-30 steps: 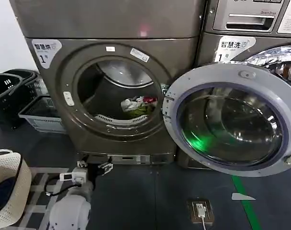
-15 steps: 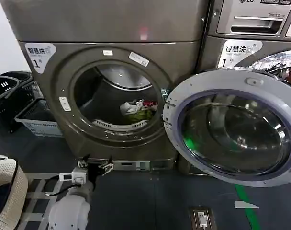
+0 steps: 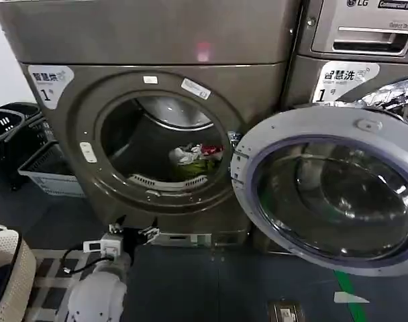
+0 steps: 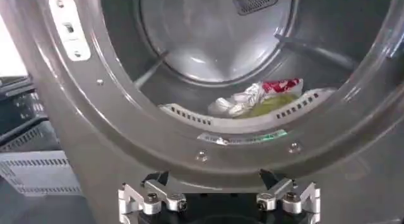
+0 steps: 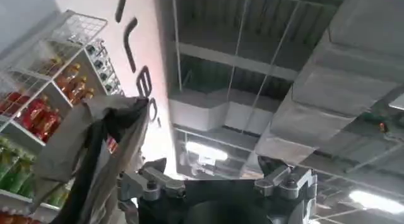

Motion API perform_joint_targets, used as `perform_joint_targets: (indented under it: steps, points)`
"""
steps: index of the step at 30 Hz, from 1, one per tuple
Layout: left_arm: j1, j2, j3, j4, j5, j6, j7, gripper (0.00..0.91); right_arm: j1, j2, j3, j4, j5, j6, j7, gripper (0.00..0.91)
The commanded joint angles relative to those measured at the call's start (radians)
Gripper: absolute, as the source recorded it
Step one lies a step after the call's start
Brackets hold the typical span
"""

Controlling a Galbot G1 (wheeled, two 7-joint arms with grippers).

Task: Grasp the clothes from the dryer.

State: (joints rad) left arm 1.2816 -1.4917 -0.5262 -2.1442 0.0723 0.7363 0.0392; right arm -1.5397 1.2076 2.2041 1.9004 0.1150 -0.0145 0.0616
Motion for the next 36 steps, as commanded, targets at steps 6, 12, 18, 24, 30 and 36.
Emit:
perform_joint_targets:
  steps: [6, 12, 18, 24, 30, 36]
  points:
    - [-0.003, 0.002, 0.001, 0.001, 0.002, 0.049, 0.001, 0.907, 0.002, -0.002, 0.001, 0.007, 0.000, -0.001, -0.001, 0.907]
    - [-0.001, 0.003, 0.004, 0.003, 0.006, 0.049, 0.004, 0.907, 0.002, -0.003, 0.000, 0.009, 0.000, -0.002, -0.002, 0.907]
    - [-0.005, 0.004, 0.006, 0.002, 0.007, 0.049, 0.007, 0.907, 0.008, 0.001, -0.002, 0.013, -0.001, -0.003, -0.001, 0.907]
    - [-0.003, 0.003, 0.011, 0.003, 0.007, 0.049, 0.007, 0.907, 0.007, 0.003, 0.001, 0.012, -0.001, -0.002, -0.001, 0.907]
    - [0.000, 0.003, 0.007, 0.002, 0.006, 0.049, 0.008, 0.907, 0.007, 0.006, 0.000, 0.010, -0.002, -0.001, -0.001, 0.907]
    - [-0.005, 0.003, 0.008, 0.004, 0.007, 0.049, 0.009, 0.907, 0.006, 0.009, 0.002, 0.012, -0.003, 0.000, -0.002, 0.907]
